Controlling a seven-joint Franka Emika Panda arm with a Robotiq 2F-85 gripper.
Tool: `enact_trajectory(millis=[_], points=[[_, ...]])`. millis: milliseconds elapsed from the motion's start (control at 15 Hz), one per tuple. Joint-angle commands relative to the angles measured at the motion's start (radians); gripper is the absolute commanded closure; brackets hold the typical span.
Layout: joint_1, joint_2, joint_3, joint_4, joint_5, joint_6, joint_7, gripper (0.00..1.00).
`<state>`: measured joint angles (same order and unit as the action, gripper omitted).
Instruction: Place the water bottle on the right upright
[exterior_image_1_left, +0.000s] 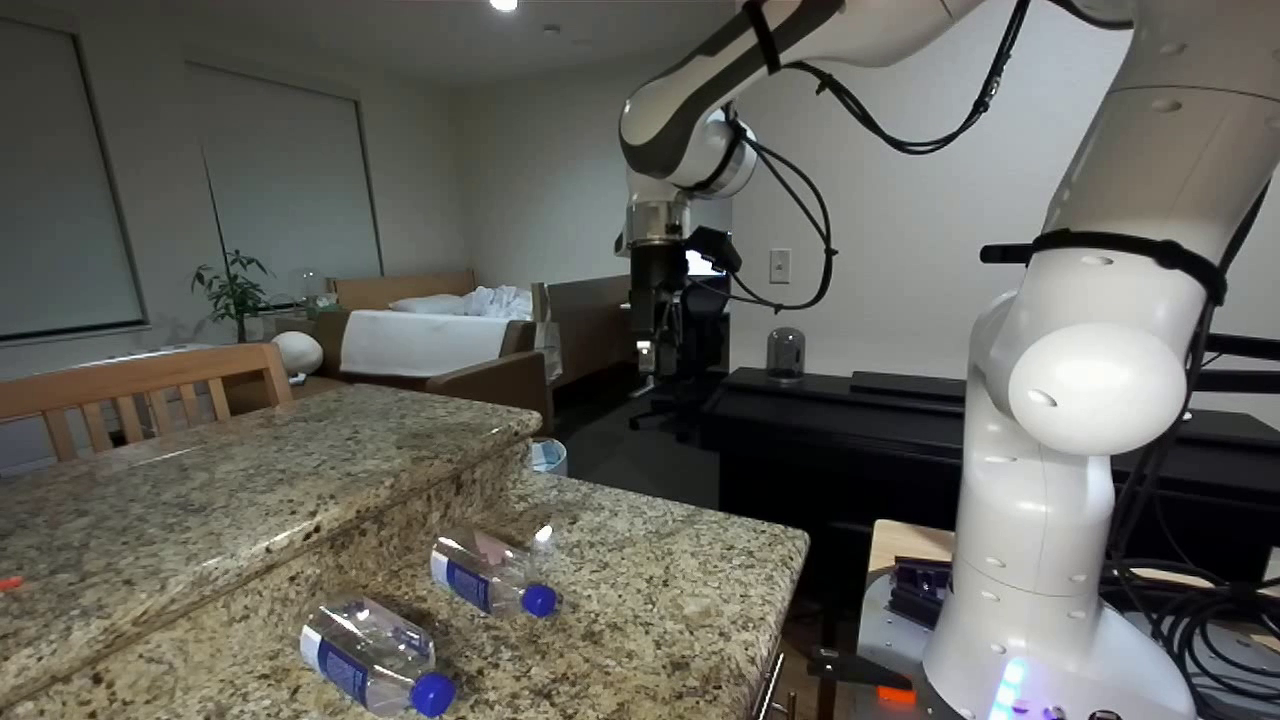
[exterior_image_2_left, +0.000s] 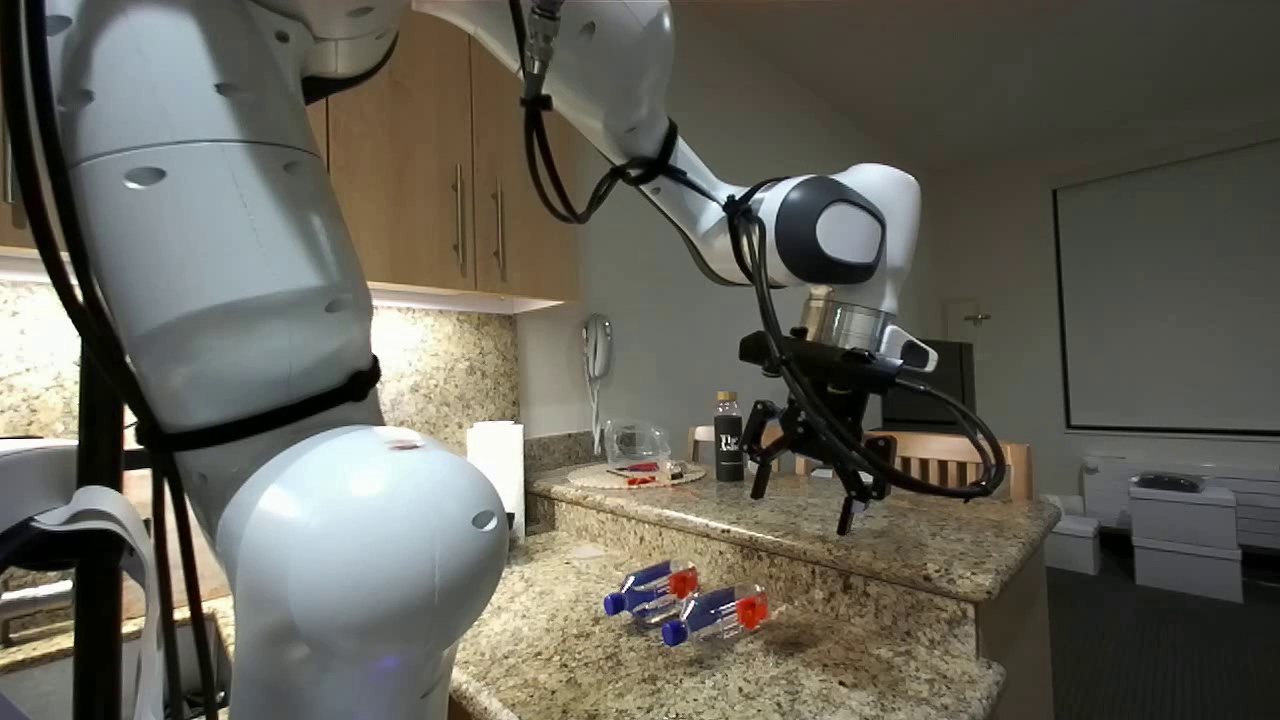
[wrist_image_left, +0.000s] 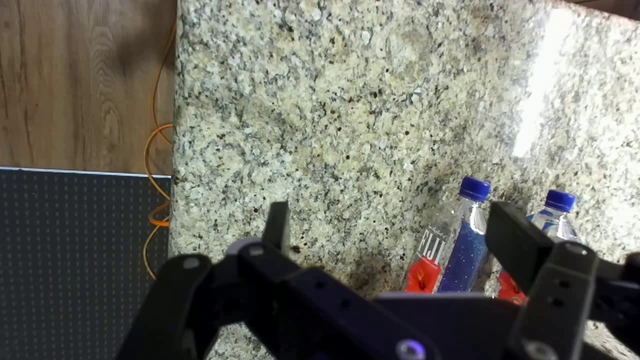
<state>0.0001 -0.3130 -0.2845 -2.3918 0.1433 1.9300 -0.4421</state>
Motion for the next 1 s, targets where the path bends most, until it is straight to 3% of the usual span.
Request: enact_trajectory(millis=[0,600,933], points=[[-0.030,0.003,0.029,0.002,0.009,-0.003,-0.007,0.00],[-0.029,0.010,0.033,-0.005,0.021,0.013,0.005,0.00],[0.002,0.012,0.089,-0.072,0.039,0.056,0.003,0.00]])
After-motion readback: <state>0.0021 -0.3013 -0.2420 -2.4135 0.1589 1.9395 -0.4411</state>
